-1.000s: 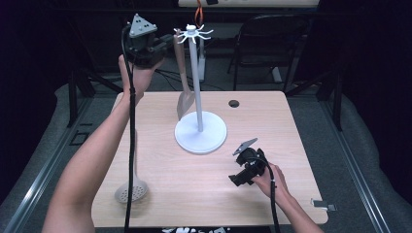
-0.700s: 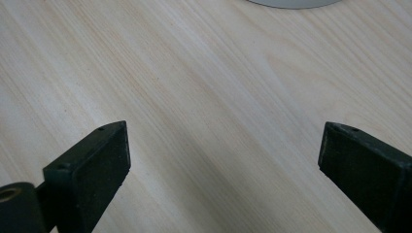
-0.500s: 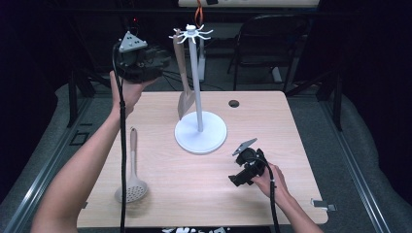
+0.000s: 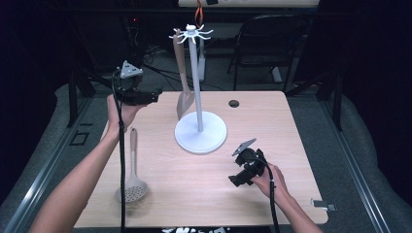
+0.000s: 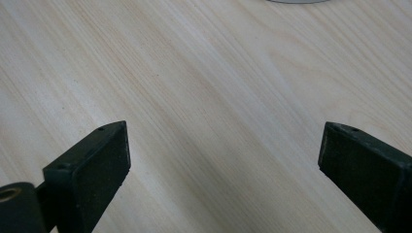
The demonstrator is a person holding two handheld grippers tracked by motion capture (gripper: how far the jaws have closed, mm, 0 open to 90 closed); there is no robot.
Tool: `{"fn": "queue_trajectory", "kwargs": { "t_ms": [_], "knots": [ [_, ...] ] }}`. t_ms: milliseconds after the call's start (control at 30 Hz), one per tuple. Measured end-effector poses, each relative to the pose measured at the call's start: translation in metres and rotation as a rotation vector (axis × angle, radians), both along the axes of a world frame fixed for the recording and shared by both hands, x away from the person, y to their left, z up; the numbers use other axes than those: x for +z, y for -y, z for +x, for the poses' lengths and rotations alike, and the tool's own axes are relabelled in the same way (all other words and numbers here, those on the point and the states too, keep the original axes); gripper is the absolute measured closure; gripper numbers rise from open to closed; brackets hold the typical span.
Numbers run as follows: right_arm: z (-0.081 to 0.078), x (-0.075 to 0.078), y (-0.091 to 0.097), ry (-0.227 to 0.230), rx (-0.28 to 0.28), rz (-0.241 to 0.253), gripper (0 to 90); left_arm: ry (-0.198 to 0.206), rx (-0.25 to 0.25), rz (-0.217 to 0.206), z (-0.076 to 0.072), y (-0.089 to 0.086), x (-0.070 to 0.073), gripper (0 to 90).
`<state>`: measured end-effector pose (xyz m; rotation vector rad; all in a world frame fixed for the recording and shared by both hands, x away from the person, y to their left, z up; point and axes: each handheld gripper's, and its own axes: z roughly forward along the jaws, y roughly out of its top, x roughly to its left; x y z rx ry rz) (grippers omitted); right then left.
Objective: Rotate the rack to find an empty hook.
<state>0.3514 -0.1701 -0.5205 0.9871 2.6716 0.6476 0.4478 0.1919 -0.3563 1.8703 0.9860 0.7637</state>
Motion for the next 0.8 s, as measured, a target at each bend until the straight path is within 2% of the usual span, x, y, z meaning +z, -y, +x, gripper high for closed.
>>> {"fn": "queue_trajectory", "kwargs": {
  "t_ms": [67, 167, 333, 567, 800],
  "knots": [
    [0.0, -0.001, 0.0, -0.002, -0.001, 0.004, 4.4, -0.026, 0.01, 0.007, 0.0, -0.004, -0.012, 16.6],
    [0.0, -0.001, -0.001, -0.006, 0.002, -0.003, 4.4, -0.054, 0.023, -0.01, -0.003, -0.011, -0.029, 14.5],
    [0.0, -0.001, -0.001, -0.005, 0.004, -0.006, 4.4, -0.106, 0.046, 0.008, -0.008, -0.021, -0.057, 10.2],
    [0.001, -0.002, -0.001, -0.003, 0.002, -0.009, 4.4, -0.18, 0.104, 0.029, -0.015, -0.036, -0.093, 5.9],
    [0.001, -0.004, -0.001, -0.004, 0.005, -0.02, 4.4, -0.24, 0.157, -0.018, -0.023, -0.052, -0.126, 4.6]
  ]
}}
